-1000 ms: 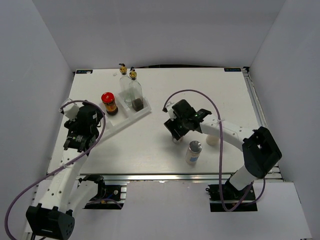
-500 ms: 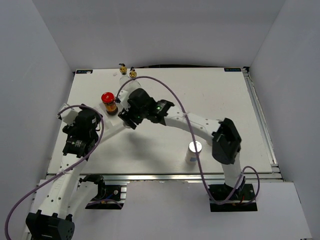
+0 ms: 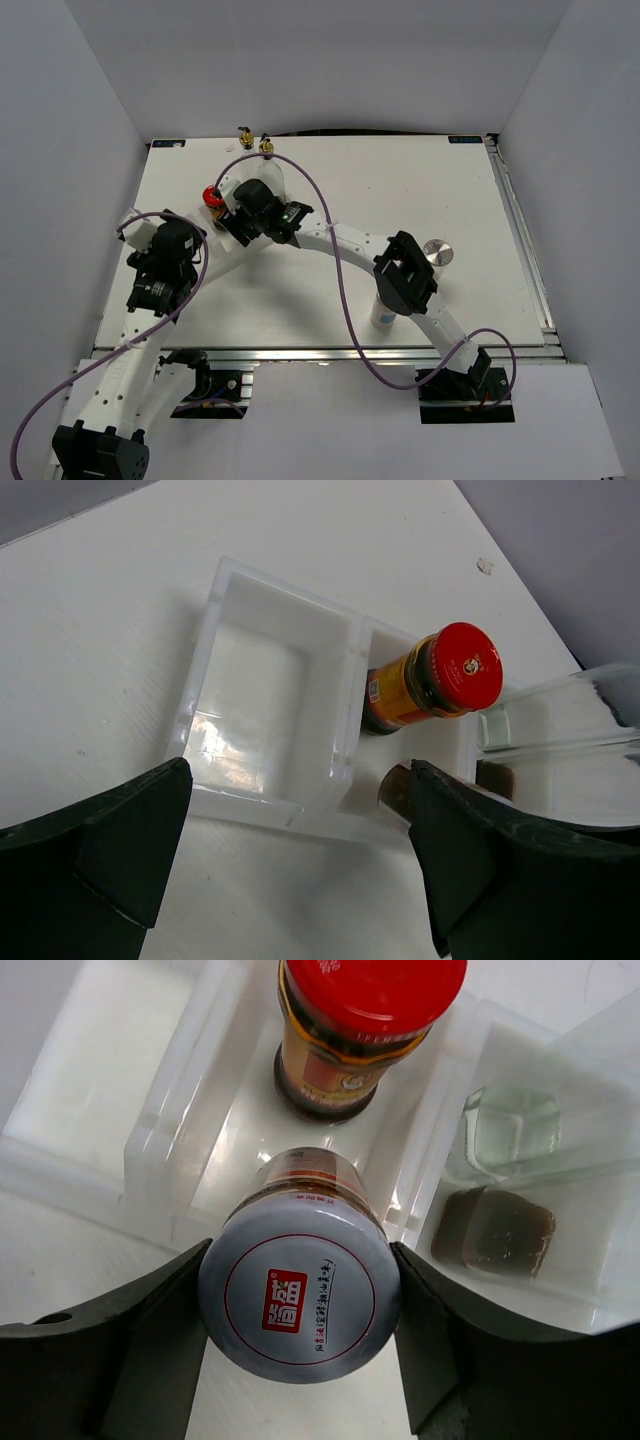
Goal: Organize the condiment bottles
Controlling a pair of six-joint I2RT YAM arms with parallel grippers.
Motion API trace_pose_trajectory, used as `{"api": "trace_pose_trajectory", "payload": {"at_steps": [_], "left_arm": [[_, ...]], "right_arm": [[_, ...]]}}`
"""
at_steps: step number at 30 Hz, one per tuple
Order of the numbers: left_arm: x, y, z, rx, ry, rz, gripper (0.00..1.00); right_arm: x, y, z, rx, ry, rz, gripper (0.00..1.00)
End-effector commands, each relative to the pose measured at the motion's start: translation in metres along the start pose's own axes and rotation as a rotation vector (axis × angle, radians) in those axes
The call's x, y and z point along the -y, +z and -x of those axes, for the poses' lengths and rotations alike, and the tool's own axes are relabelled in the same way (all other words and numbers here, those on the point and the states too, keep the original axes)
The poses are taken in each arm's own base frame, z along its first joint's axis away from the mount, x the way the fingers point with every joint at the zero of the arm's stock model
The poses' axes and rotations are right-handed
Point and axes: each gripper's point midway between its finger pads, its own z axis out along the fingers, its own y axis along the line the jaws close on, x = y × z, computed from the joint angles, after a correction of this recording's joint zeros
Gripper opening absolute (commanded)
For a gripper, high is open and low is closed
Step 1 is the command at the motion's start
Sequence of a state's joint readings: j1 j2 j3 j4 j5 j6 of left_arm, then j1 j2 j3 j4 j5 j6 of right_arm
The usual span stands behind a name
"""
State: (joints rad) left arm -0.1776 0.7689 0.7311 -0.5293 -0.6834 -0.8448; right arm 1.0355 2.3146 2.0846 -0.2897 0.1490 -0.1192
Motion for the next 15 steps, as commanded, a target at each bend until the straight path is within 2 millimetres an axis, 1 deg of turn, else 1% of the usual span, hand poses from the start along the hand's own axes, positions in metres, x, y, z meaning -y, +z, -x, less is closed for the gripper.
{"api": "trace_pose_trajectory", "payload": {"at_steps": [1,5,7,10,11,12,14,15], "left_arm": [[0.002,0.002,-0.003,-0.006,-0.011,-0.014,0.98],[0.004,0.002,-0.004,-0.013,-0.007,-0.025,0.98],[0.004,0.002,-0.006,-0.016,-0.002,-0.024,0.98],[0.004,0.002,-0.006,-0.019,-0.001,-0.023,0.98],[0.004,0.002,-0.006,-0.021,-0.001,-0.024,0.98],[0.004,0.002,-0.007,-0.024,0.000,-0.025,0.98],[0.005,0.002,-0.007,-0.026,0.000,-0.029,0.98],[0.004,0.002,-0.007,-0.027,0.001,-0.026,0.98]], "right_arm": [[0.019,-0.013,0.087,0.271,0.025,-0.073,0.07],[0.014,0.002,0.082,0.279,0.032,-0.057,0.08],[0.013,0.006,0.080,0.278,0.034,-0.057,0.10],[0.014,0.016,0.072,0.265,0.037,-0.070,0.15],[0.014,0.021,0.068,0.259,0.037,-0.073,0.18],[0.015,0.022,0.067,0.257,0.038,-0.083,0.21],[0.015,0.027,0.064,0.252,0.030,-0.085,0.23],[0.017,0.027,0.066,0.257,0.029,-0.095,0.25]]}}
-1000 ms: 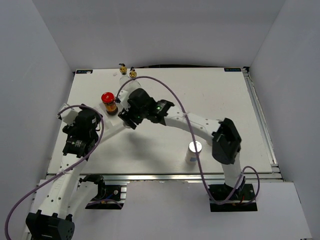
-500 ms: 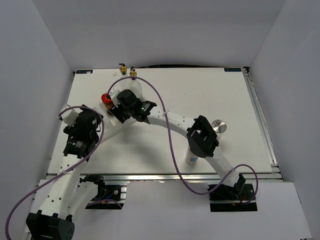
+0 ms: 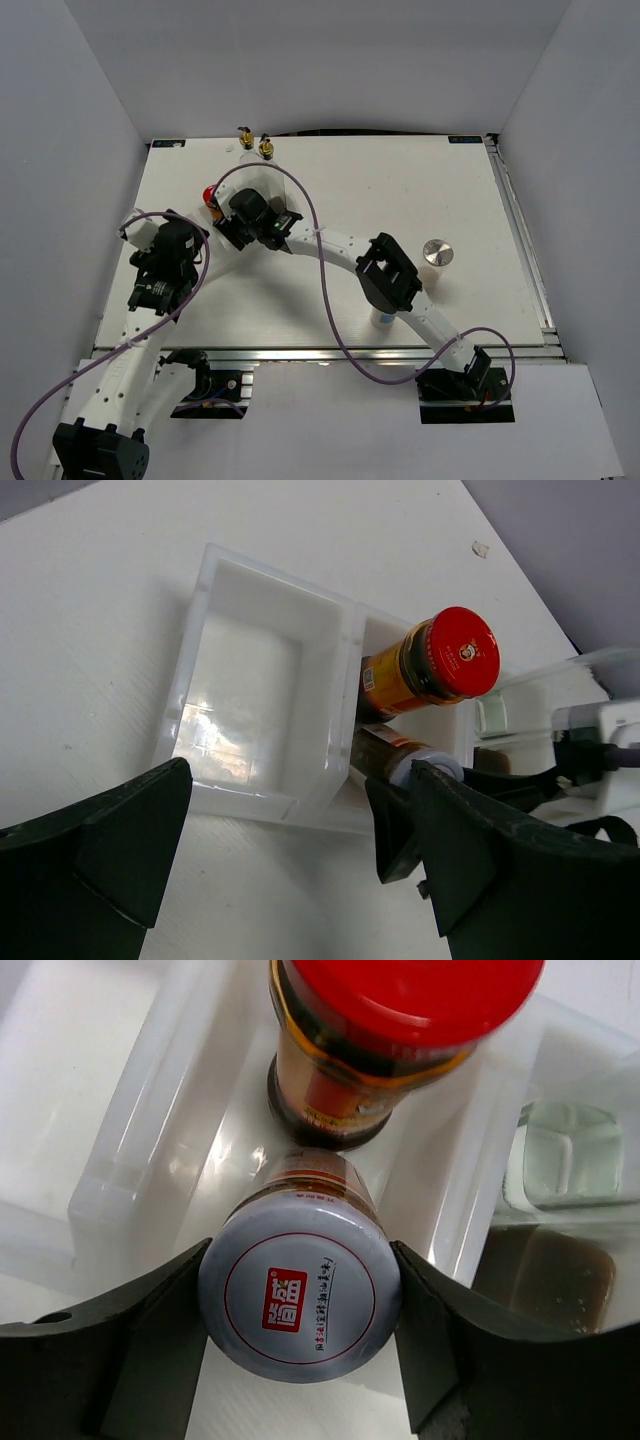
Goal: Organize the condiment bottles
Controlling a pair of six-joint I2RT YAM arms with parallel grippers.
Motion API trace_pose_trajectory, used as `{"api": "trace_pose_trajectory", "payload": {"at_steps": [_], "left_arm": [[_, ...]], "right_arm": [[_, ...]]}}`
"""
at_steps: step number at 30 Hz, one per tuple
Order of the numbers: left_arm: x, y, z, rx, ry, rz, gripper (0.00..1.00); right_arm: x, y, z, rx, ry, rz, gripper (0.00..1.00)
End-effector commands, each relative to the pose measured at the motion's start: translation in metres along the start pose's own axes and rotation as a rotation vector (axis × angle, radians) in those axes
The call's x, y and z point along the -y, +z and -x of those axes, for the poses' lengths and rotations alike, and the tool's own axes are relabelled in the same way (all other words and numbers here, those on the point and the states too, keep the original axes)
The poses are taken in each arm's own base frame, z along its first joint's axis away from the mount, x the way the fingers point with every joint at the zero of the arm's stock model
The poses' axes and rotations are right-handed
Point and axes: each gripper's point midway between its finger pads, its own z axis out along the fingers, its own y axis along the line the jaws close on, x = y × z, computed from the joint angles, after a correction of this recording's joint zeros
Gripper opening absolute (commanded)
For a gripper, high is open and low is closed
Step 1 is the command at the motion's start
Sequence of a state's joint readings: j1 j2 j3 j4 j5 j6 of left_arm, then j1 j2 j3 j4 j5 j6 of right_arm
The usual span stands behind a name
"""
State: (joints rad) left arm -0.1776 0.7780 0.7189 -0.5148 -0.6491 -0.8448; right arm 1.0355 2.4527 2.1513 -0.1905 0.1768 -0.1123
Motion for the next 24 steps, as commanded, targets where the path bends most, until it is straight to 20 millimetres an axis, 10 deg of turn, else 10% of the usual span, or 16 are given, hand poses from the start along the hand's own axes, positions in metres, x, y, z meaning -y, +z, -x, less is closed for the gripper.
{"api": "trace_pose_trajectory", "payload": {"at_steps": [1,4,9,19,20,23,24], "left_arm": [[0.001,0.001,0.001,0.003,-0.003,-0.007,0.98],[0.002,0.001,0.000,-0.002,0.000,-0.006,0.98],[0.003,0.002,0.000,-0.005,0.002,-0.008,0.98],[0.019,-0.002,0.005,-0.025,0.011,-0.065,0.98],[0.022,-0.004,0.005,-0.034,0.011,-0.081,0.98],[0.026,-0.008,-0.003,-0.077,0.039,-0.118,0.98],[0.028,-0.010,-0.005,-0.087,0.041,-0.137,0.98]], "right_arm": [[0.020,-0.015,0.085,0.238,0.024,-0.069,0.27],[0.020,-0.012,0.083,0.236,0.023,-0.070,0.61],[0.018,-0.016,0.085,0.236,0.025,-0.051,0.90],[0.008,-0.080,0.132,0.302,0.013,0.059,0.90],[0.005,-0.072,0.108,0.241,0.008,0.066,0.90],[0.018,-0.126,0.133,0.298,0.015,0.036,0.90],[0.015,-0.125,0.102,0.234,0.011,0.041,0.89]]}}
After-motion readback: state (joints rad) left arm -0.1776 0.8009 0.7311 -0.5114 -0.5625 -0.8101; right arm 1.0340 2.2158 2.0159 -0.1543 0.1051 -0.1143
